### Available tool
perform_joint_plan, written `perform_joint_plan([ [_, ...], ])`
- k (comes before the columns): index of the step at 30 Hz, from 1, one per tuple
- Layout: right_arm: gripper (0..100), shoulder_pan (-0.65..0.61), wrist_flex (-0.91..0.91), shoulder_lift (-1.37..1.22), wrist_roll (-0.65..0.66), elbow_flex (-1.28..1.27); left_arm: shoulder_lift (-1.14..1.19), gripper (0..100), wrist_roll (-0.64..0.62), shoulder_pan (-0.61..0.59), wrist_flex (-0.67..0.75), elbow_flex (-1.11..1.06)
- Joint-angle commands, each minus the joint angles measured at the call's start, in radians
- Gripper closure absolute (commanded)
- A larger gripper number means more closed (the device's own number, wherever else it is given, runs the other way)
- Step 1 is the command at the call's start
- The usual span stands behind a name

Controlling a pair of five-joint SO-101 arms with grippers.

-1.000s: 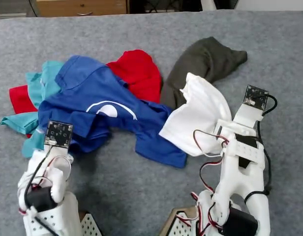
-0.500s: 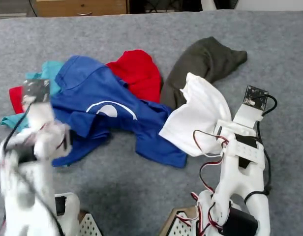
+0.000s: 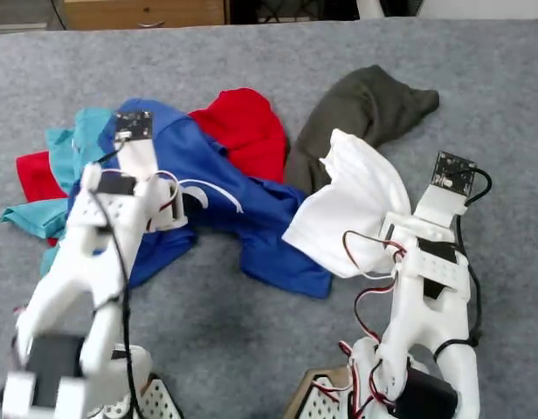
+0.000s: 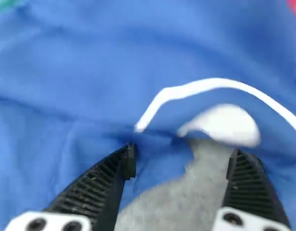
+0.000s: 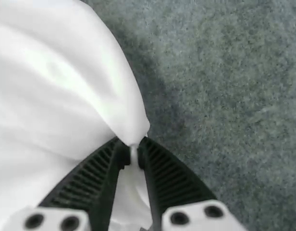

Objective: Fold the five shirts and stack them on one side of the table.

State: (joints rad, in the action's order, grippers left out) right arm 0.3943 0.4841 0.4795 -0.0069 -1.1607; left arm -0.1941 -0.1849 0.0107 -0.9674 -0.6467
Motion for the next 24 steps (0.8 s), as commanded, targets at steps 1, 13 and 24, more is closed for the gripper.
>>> perform_joint_plan([
  [1,98.0,-0.023,-0.044,0.018,0.011,-0.004,0.215,78,0.048,0.004,0.078,0.104],
  [13,98.0,-0.023,-0.057,0.016,0.009,-0.005,0.276,97,0.129,-0.332,-0.123,0.277],
  [24,98.0,-0.023,-0.052,0.016,0.006,-0.005,-0.135,97,0.135,-0.694,-0.161,0.271],
])
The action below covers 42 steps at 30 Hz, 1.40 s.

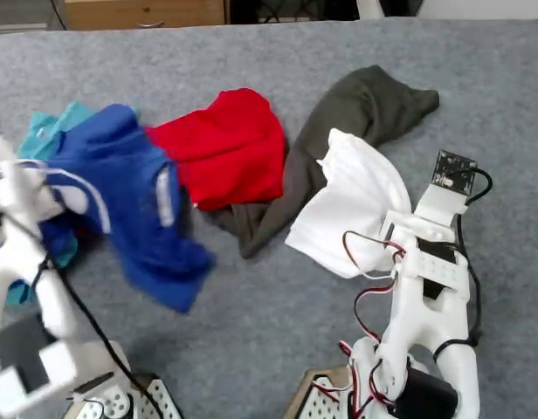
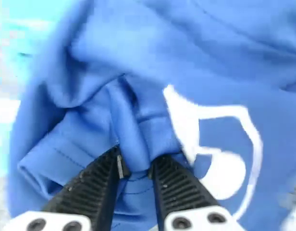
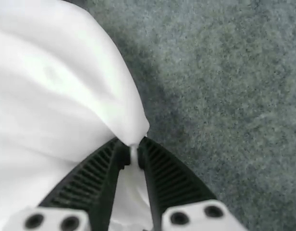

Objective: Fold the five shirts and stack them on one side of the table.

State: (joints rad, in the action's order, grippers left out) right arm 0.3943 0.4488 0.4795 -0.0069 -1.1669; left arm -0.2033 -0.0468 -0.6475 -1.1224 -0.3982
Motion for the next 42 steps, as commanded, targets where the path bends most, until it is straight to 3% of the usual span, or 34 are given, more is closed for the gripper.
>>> perform_joint_plan([
  [1,98.0,-0.023,-0.017,0.016,0.006,0.001,-0.160,97,-0.003,-0.033,-0.008,0.024],
  [4,98.0,-0.023,-0.017,0.016,0.008,0.001,-0.241,96,-0.003,0.070,-0.061,0.036],
  [10,98.0,-0.023,-0.017,0.016,0.009,0.001,-0.262,80,-0.009,0.424,-0.087,0.044],
  [14,98.0,-0.023,-0.017,0.016,0.009,0.001,-0.204,79,-0.005,0.630,-0.077,0.044],
  [18,98.0,-0.023,-0.017,0.016,0.009,0.001,-0.074,79,-0.009,0.743,0.031,0.044],
  [29,98.0,-0.060,-0.021,0.016,0.011,0.001,0.354,79,-0.011,0.921,0.097,0.262],
  [35,98.0,-0.060,-0.021,0.016,0.011,0.001,0.620,80,-0.011,0.909,0.094,0.409],
  [37,98.0,-0.060,-0.021,0.016,0.012,0.001,0.692,83,-0.011,0.892,0.091,0.441],
  [40,98.0,-0.061,-0.023,0.016,0.012,0.001,0.712,98,-0.003,0.871,0.087,0.467],
  [42,98.0,-0.060,-0.023,0.016,0.012,0.001,0.710,95,-0.006,0.862,0.083,0.467],
])
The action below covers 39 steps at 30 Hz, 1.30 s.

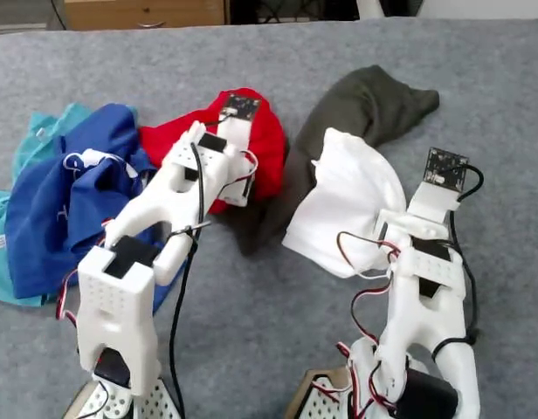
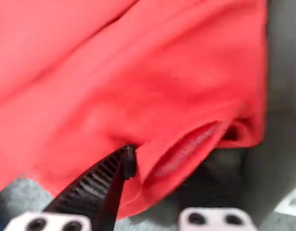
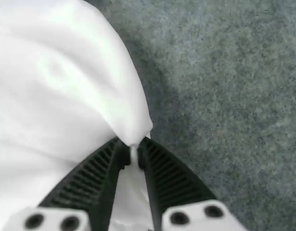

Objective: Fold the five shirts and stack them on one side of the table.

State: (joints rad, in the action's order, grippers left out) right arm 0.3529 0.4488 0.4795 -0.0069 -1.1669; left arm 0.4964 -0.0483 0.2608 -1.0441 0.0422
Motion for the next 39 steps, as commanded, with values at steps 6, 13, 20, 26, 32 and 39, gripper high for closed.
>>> perform_joint_plan([
  [6,98.0,-0.017,-0.023,0.016,0.012,0.001,-0.044,97,-0.002,-0.116,-0.118,0.073],
  [13,98.0,-0.017,-0.023,0.016,0.012,0.001,-0.296,97,-0.003,-0.357,-0.192,0.070],
  [20,98.0,-0.017,-0.023,0.016,0.012,0.001,-0.624,97,0.000,-0.619,-0.285,0.067],
  [26,98.0,-0.017,-0.023,0.016,0.012,0.001,-0.850,97,-0.005,-0.891,-0.385,0.067],
  [32,98.0,-0.021,-0.020,0.016,0.012,0.001,-0.991,96,0.011,-1.029,-0.534,-0.041],
  [39,98.0,-0.025,-0.021,0.016,0.012,0.001,-1.094,78,0.084,-0.998,-0.565,-0.423],
])
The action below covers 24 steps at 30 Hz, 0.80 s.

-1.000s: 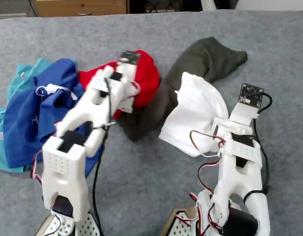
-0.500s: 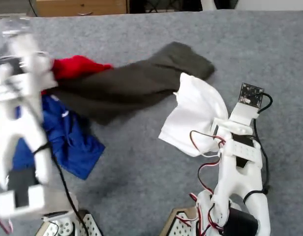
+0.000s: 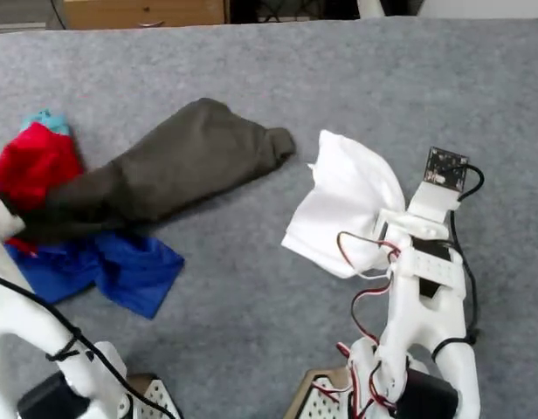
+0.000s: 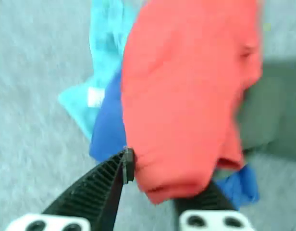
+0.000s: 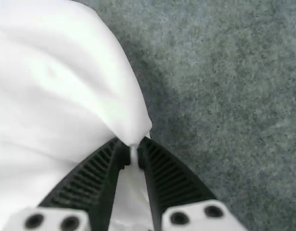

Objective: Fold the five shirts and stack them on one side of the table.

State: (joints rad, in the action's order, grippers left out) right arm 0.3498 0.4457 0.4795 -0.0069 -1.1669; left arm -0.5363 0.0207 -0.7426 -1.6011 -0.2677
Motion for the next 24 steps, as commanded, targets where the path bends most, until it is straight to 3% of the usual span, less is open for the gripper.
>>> perform_joint_plan([
  [1,98.0,-0.021,-0.018,0.016,0.012,0.001,-0.081,76,0.017,0.004,-0.008,-0.151],
  [7,98.0,-0.021,-0.017,0.016,0.012,-0.001,-0.161,59,0.017,0.073,0.040,-0.358],
  [12,97.9,-0.069,-0.057,-0.022,0.048,-0.004,-0.115,62,-0.034,0.188,0.267,-0.472],
  [17,98.2,-0.115,-0.077,-0.088,0.184,0.004,0.046,64,-0.133,0.216,0.358,-0.506],
  [19,98.3,-0.130,-0.077,-0.090,0.216,0.002,0.135,70,-0.158,0.209,0.381,-0.487],
  [24,98.3,-0.135,-0.078,-0.096,0.229,0.008,0.285,97,-0.084,0.191,0.322,-0.366],
])
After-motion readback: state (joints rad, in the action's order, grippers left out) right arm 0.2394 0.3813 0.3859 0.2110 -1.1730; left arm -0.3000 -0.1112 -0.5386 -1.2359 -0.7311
